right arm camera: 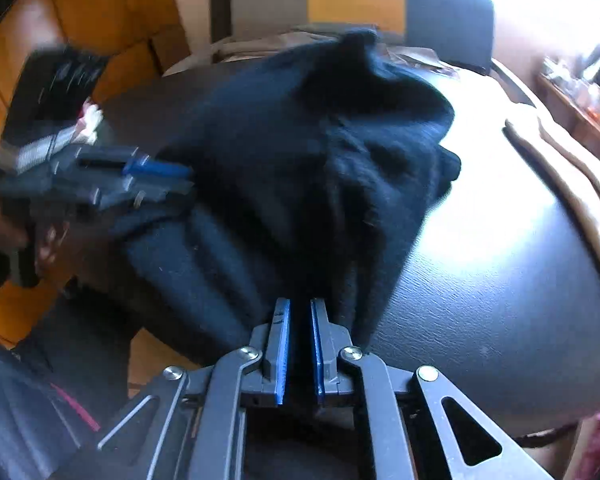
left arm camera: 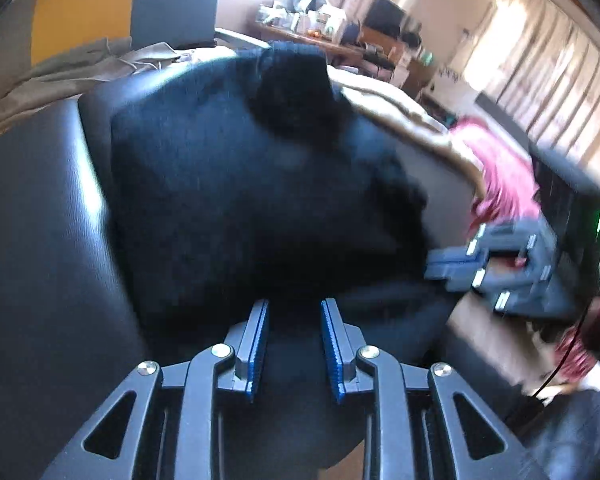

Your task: Fold clothes

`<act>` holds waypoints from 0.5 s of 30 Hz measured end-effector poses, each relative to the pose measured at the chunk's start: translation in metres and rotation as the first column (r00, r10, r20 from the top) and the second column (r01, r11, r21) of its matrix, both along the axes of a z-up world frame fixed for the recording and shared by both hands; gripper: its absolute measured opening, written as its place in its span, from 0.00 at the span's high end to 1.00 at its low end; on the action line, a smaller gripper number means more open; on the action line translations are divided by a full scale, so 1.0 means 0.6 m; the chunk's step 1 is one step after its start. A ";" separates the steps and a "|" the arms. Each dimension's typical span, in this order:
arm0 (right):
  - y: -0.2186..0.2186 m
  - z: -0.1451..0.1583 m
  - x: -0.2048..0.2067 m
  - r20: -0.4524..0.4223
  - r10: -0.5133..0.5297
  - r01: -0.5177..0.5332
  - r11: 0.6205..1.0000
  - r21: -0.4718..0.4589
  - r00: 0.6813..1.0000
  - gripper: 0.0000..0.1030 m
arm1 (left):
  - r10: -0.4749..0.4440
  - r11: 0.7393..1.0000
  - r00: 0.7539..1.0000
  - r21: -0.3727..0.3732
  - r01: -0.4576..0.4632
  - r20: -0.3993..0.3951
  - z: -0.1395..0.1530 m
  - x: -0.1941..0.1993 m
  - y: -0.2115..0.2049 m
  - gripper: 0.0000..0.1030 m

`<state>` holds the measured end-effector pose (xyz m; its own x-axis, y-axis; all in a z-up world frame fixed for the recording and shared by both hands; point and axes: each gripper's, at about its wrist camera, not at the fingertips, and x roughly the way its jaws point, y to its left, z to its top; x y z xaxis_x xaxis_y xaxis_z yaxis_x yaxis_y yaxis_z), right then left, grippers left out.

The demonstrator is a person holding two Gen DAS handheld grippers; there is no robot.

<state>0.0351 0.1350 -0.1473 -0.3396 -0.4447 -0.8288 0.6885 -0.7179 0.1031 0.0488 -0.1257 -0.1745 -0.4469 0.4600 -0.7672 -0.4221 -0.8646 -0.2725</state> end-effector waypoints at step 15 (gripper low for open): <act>-0.052 0.155 -0.075 -0.130 -0.086 0.056 0.974 -0.221 0.988 0.45 | 0.084 0.990 0.985 0.123 -0.066 -0.153 0.140 -0.109 -0.063 0.74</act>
